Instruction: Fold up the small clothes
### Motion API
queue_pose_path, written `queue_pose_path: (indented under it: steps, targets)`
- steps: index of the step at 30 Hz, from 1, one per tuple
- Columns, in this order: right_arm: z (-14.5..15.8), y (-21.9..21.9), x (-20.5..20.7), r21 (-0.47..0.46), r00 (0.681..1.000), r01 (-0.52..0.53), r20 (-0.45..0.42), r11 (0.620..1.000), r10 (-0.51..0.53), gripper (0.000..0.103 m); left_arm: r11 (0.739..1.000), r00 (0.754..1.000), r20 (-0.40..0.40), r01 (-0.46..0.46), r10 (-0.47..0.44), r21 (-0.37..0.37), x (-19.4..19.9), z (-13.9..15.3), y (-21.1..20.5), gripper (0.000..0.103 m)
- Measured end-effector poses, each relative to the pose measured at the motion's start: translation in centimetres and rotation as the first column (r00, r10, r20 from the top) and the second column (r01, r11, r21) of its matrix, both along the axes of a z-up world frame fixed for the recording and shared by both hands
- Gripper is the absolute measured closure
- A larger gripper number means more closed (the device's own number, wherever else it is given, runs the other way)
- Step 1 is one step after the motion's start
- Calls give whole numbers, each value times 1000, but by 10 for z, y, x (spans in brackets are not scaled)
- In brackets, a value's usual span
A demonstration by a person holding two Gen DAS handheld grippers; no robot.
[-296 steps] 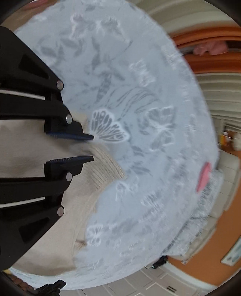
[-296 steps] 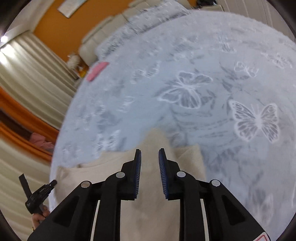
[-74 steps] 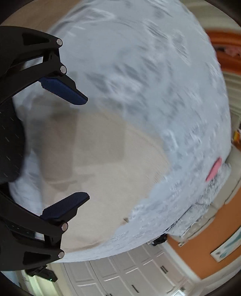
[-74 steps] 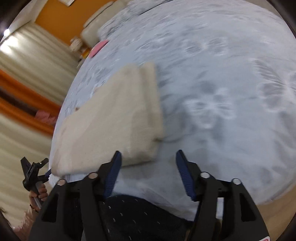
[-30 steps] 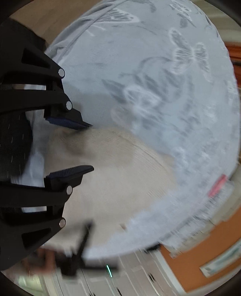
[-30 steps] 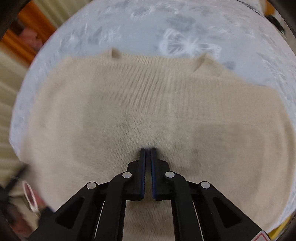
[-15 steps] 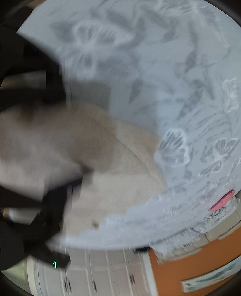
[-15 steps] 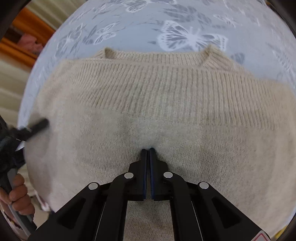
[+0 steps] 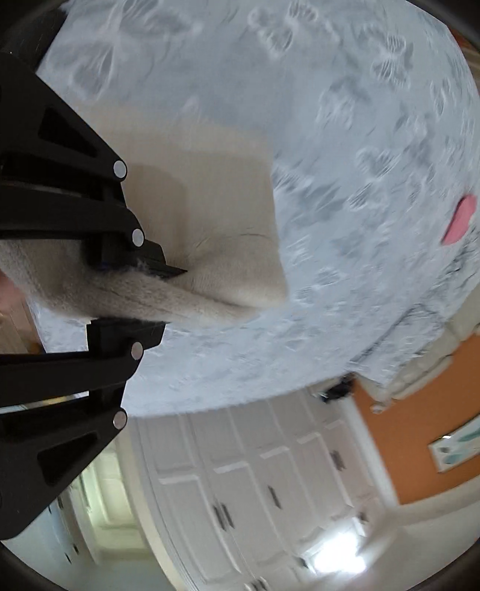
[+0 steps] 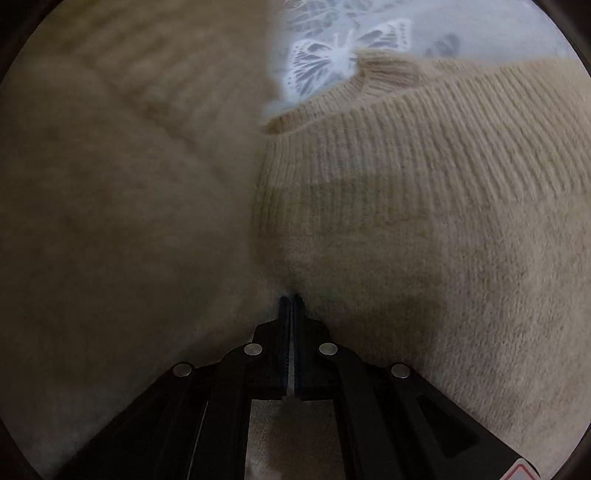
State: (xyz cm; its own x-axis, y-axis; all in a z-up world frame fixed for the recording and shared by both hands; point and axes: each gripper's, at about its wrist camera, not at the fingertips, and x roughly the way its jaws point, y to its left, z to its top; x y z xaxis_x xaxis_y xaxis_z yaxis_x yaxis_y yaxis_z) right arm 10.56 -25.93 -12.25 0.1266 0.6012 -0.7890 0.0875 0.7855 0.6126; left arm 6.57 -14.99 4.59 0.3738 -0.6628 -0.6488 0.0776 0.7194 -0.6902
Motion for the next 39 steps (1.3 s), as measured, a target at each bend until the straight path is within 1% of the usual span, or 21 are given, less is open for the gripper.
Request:
queue_pose_path:
  steps: [1,3,5,9,11,12,13,14,16,17,19,22,23,25,28,31,32,33,34,36,39]
  targets:
    - [-3,-9,0,59,1000,22,-12,998,-22,103,1000,1000,4,2,-2,15,0,-2,-11,88]
    - [-10,-45,-7,231,993,118,-50,966,-110,103,999,1000,20,9,-10,40,-4,-10,-39,88]
    - [-8,-92,-25,298,976,215,-35,930,-215,103,998,1000,3,16,-16,53,-4,-16,-61,88]
    - [9,-191,-79,351,918,359,36,865,-395,93,994,998,-54,20,-14,107,-1,-42,-92,88]
    - [21,-226,-104,338,896,388,80,857,-437,88,988,997,-74,23,-12,150,-3,-58,-108,87]
    - [26,-238,-113,327,889,397,96,858,-448,77,985,997,-79,26,-13,168,0,-68,-110,82]
    - [31,-248,-123,306,884,403,114,863,-453,70,980,997,-80,29,-13,198,-6,-74,-121,69]
    - [37,-255,-134,274,879,412,133,869,-459,62,972,997,-76,44,-27,232,-12,-80,-133,61]
    - [46,-262,-149,237,870,420,170,876,-463,61,960,996,-62,85,-71,267,-25,-82,-150,49]
    - [52,-261,-155,221,865,424,189,879,-464,61,959,994,-34,106,-101,261,-36,-76,-153,46]
    - [60,-265,-168,181,861,425,221,887,-458,59,964,991,25,125,-134,233,-54,-60,-147,29]
    - [76,-242,-176,93,864,409,280,908,-418,46,968,982,145,89,-125,233,-80,-33,-113,17]
    - [82,-230,-173,95,867,394,293,914,-404,39,961,977,185,56,-108,270,-88,-26,-97,17]
    - [84,-211,-164,127,872,363,304,923,-384,34,943,970,227,4,-84,333,-97,-19,-72,17]
    - [81,-191,-150,132,896,330,268,935,-354,22,924,977,208,-37,-47,380,-104,-24,-37,17]
    - [65,-166,-126,84,934,307,167,948,-317,21,923,990,138,-65,13,379,-108,-37,-6,17]
    - [61,-158,-117,78,940,297,151,952,-306,25,925,992,120,-68,24,373,-109,-41,-1,17]
    - [59,-154,-121,74,941,291,156,954,-299,58,928,994,102,-71,36,366,-110,-44,3,17]
    - [58,-146,-112,70,947,267,164,961,-276,79,931,995,85,-73,45,359,-112,-49,8,17]
    - [72,-140,-102,50,953,236,185,971,-241,85,929,996,71,-70,47,363,-115,-54,15,17]
    - [125,-155,-108,100,907,241,330,965,-260,86,930,996,83,-61,33,363,-119,-53,18,16]
